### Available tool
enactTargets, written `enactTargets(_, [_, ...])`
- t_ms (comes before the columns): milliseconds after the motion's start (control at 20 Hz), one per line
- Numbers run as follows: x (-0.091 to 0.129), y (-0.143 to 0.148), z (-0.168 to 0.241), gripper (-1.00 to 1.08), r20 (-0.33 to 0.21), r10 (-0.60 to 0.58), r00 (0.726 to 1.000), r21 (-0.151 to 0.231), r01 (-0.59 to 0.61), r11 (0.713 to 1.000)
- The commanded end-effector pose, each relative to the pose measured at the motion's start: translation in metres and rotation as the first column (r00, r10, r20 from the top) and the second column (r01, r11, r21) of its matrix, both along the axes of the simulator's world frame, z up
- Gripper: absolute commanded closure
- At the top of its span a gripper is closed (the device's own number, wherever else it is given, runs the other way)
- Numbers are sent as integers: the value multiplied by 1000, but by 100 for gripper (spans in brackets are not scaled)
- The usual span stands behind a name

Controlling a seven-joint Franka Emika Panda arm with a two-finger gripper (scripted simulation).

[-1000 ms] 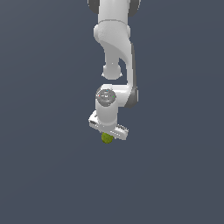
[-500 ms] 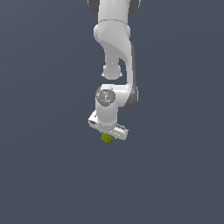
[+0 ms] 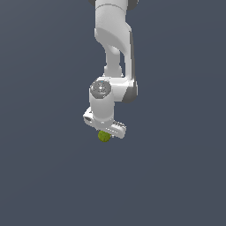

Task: Pick up the object and move it to a goal position.

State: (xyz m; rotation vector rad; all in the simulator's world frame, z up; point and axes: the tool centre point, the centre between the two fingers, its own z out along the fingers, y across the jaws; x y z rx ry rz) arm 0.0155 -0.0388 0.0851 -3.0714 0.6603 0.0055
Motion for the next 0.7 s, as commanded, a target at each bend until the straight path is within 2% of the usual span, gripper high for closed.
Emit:
enactTargets(0, [3, -9, 22, 108, 3, -1, 1000, 0, 1, 1000])
enactTargets(650, [19, -67, 159, 108, 3, -1, 1000, 0, 1, 1000])
